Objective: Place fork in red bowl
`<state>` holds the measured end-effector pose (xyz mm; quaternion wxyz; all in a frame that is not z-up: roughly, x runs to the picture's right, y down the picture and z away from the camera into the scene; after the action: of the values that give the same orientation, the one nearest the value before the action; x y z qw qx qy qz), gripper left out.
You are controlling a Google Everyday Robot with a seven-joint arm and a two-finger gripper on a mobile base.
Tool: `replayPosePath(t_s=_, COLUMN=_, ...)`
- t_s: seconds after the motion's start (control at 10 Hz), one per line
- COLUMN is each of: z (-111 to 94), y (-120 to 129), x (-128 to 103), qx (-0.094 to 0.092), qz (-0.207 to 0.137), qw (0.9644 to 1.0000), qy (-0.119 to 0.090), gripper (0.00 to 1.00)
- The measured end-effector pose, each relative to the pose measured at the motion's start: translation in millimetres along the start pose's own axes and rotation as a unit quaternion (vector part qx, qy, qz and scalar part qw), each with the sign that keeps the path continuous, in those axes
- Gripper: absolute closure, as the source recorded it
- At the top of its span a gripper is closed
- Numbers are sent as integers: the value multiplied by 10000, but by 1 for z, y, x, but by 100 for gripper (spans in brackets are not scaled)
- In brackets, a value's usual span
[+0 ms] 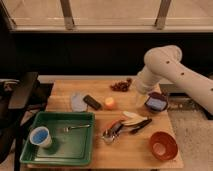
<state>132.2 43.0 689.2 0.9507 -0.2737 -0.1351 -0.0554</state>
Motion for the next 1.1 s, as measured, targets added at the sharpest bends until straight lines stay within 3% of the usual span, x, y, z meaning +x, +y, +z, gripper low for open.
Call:
replayPosePath(t_s=0.2, z=8, y=3, x=-46, qx=19, qz=-383, qw=9993, qy=-47, gripper=35)
replayPosePath(t_s=0.3, z=10, y=4, x=-54, qx=14, qz=-471, qw=9989, qy=-54, gripper=35)
replayPosePath(t_s=0.8, z=10, y=5, x=-52, qx=8, qz=-467, qw=9989, qy=-81, gripper=35)
replayPosePath(t_s=1.1, z=29, y=7, x=-73, qx=-135, qz=-832, qw=9964, qy=-68, gripper=35)
